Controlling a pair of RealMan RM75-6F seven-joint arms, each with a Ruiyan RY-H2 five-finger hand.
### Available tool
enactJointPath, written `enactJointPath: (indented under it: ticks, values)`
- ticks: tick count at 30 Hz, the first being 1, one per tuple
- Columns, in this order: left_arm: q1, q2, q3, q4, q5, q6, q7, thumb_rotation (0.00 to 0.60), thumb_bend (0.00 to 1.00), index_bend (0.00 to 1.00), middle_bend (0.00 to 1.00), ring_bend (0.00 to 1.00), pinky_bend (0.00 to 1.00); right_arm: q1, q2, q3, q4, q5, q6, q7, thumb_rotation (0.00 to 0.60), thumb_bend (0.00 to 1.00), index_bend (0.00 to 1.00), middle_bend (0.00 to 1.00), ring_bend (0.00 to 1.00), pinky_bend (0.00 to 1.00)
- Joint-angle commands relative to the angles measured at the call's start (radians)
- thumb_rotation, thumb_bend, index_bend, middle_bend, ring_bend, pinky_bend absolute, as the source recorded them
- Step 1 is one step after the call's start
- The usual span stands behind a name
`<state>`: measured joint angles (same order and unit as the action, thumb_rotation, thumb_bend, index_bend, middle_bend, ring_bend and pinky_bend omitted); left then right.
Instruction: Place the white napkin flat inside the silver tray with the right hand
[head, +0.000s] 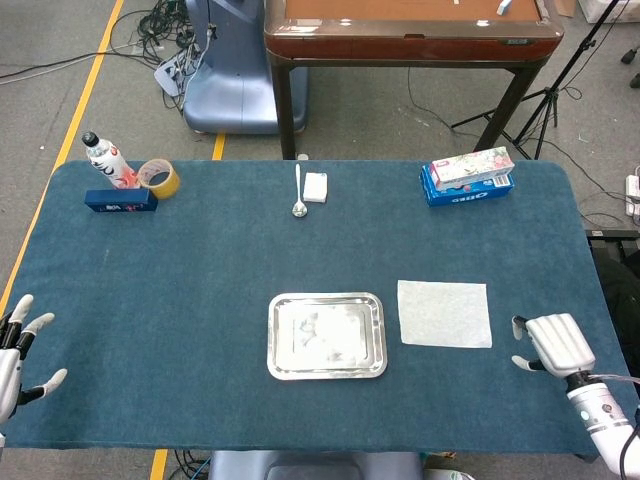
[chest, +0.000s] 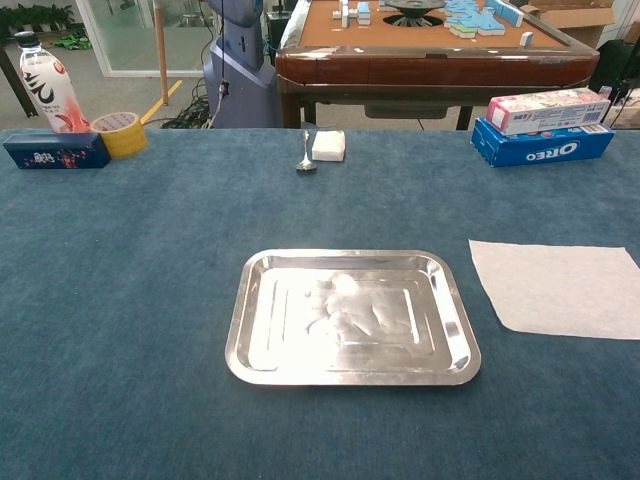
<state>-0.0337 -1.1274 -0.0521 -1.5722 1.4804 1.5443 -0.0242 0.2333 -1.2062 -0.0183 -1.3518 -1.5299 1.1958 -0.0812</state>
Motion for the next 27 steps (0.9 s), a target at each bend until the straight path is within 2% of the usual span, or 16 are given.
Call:
enactJointPath:
  ticks: [1, 5, 8, 27]
  values:
    - [0.001, 0.0, 0.0, 0.0, 0.0, 0.001, -0.001, 0.6, 0.17, 0.21, 0.0, 0.0, 0.24, 0.007, -0.025, -0.003, 0.03, -0.004, -0.006, -0.008, 0.6, 0.0, 0.5, 1.0, 1.0, 1.0]
    - [0.002, 0.001, 0.0, 0.001, 0.0, 0.001, -0.003, 0.6, 0.17, 0.21, 0.0, 0.0, 0.24, 0.013, -0.058, -0.002, 0.068, -0.006, -0.007, -0.013, 0.6, 0.0, 0.39, 1.0, 1.0, 1.0]
    - [0.002, 0.001, 0.0, 0.002, -0.001, 0.0, -0.003, 0.6, 0.17, 0.21, 0.0, 0.0, 0.24, 0.02, -0.079, 0.0, 0.093, -0.004, -0.014, -0.012, 0.6, 0.0, 0.35, 1.0, 1.0, 1.0]
    - [0.005, 0.005, -0.003, 0.003, -0.006, 0.001, -0.014, 0.6, 0.17, 0.21, 0.0, 0.0, 0.24, 0.061, -0.19, 0.005, 0.253, 0.011, -0.066, -0.02, 0.6, 0.0, 0.34, 1.0, 1.0, 1.0]
